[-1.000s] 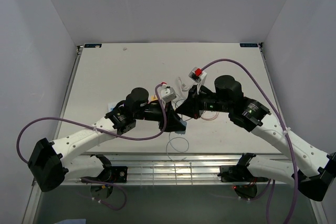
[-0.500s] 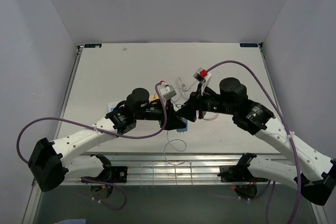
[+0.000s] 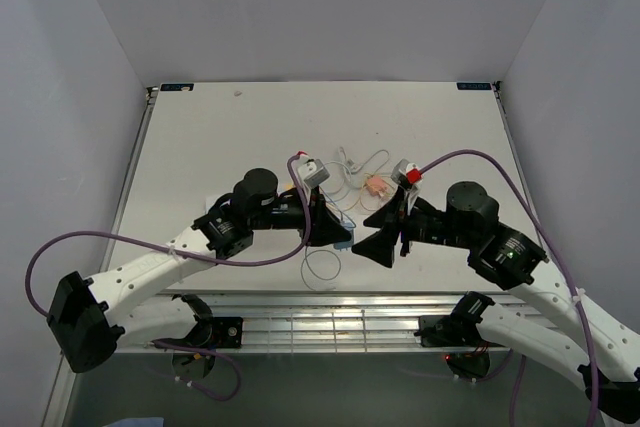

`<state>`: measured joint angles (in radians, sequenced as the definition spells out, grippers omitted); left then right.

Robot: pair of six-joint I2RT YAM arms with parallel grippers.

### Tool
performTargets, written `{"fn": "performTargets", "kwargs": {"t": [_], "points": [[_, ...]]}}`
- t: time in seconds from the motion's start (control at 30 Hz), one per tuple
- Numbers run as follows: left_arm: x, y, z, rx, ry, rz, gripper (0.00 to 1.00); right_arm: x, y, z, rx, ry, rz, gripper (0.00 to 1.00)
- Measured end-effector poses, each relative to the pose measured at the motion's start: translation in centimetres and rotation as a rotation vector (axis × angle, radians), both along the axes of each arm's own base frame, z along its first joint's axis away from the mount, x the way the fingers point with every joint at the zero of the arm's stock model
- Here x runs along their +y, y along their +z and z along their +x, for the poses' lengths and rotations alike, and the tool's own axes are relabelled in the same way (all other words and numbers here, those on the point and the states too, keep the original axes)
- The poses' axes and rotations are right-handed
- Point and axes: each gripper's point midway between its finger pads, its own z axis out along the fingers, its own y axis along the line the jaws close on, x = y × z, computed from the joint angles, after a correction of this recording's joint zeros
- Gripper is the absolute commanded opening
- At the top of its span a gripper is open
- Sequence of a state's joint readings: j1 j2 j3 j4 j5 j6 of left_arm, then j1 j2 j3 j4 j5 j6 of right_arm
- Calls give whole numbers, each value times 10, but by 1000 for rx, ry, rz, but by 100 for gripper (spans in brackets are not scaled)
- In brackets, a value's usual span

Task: Insert the plug

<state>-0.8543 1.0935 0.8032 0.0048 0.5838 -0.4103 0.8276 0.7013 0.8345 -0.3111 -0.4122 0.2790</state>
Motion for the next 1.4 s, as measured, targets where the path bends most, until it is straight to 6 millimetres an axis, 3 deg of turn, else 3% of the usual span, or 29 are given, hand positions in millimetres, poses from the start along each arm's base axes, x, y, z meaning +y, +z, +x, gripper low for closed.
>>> {"fn": "performTargets", "kwargs": {"t": [0.17,0.23,0.33,0.4,0.43,0.6,0.73,0.83,0.97,1.17,1.4], "points": [[2,14,-4,-11,-5,-28,0,5,-14,-4,-8,58,-23,82],[4,20,-1,-8,21,-26,0,9,-17,-1,-13,68,-32,87],[11,24,21,35,190,28,0,12,-20,7,-14,40,-41,99],[23,23,48,75,382,83,0,10,-20,17,-29,-16,-41,90],[32,20,61,94,485,113,0,9,-21,23,-40,-46,-40,90],[83,-24,101,208,914,300,0,1,-28,47,-55,-189,-66,90],[121,-62,109,229,1123,473,0,-4,-31,64,-69,-279,-89,90],[140,-74,113,199,1210,542,0,-7,-38,72,-77,-319,-112,90],[150,-76,118,85,1198,511,0,-7,-53,78,-93,-330,-148,90],[155,-95,106,-192,921,463,0,-3,-68,82,-116,-299,-198,90],[165,-61,149,-388,734,424,0,0,-68,78,-147,-251,-203,90]]}}
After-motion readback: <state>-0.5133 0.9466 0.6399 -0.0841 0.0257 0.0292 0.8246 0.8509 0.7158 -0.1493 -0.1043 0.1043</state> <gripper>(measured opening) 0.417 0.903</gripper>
